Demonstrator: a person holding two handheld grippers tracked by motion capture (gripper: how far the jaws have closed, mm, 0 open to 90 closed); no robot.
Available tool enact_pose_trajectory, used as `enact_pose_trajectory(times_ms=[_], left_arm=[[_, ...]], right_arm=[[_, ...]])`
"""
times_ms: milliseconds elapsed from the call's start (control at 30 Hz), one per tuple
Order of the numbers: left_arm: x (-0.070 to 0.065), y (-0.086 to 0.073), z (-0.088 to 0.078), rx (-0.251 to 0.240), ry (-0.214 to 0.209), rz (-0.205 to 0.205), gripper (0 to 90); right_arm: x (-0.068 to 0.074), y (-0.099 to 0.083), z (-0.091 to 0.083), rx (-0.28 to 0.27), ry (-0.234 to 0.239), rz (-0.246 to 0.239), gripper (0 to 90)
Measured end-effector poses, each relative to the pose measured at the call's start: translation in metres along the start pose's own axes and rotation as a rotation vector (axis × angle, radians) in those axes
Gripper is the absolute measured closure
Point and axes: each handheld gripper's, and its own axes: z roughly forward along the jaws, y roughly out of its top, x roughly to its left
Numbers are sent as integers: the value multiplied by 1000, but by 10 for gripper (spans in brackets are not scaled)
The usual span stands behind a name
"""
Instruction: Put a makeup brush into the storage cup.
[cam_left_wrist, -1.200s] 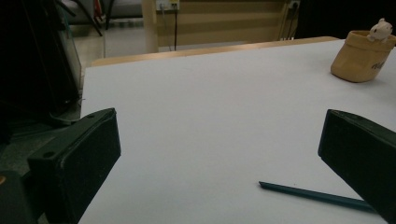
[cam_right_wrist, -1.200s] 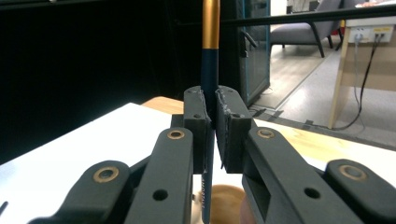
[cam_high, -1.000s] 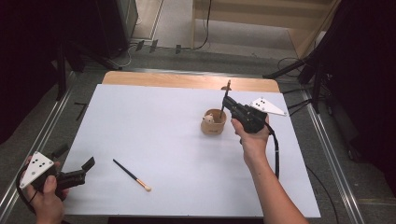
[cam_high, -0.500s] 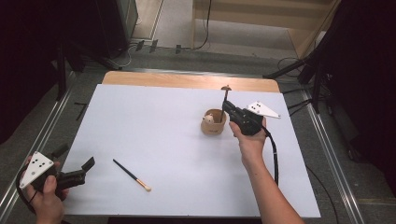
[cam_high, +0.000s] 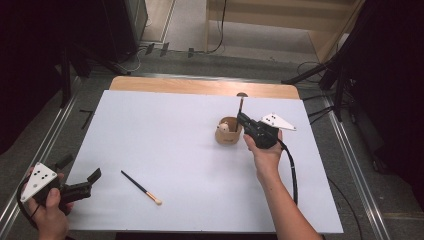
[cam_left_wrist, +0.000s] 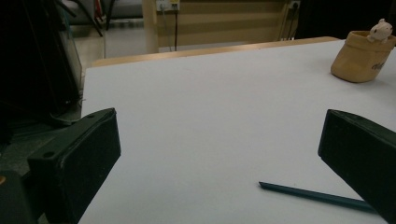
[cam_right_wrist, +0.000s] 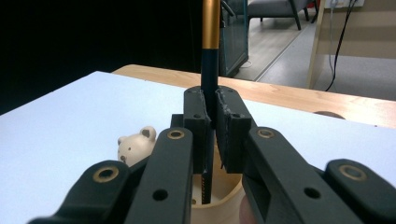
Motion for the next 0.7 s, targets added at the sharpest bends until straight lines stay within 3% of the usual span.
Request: enact_pose_trajectory(times_ms=[300,400,433,467,533,567,600,700], left_arm=[[0,0,0,4,2,0,0],[0,0,0,3,2,1,0],[0,0,0,2,1,1,0],[0,0,0,5,3,2,0],[0,0,0,3,2,1,0],[0,0,0,4,3,1,0],[0,0,0,4,3,0,0],[0,0,0,5,3,0,0]], right_arm=[[-2,-14,2,46,-16,3,846],[-1,-13,2,54,-16,16,803],[-1,-9,-1,63,7,84,651],[-2,-7,-3,66,22,113,595],[-4,-4,-7,72,49,139,480],[-5,-4,-9,77,56,150,379],[-5,-4,-9,77,56,150,379],[-8,0,-14,86,69,169,79]])
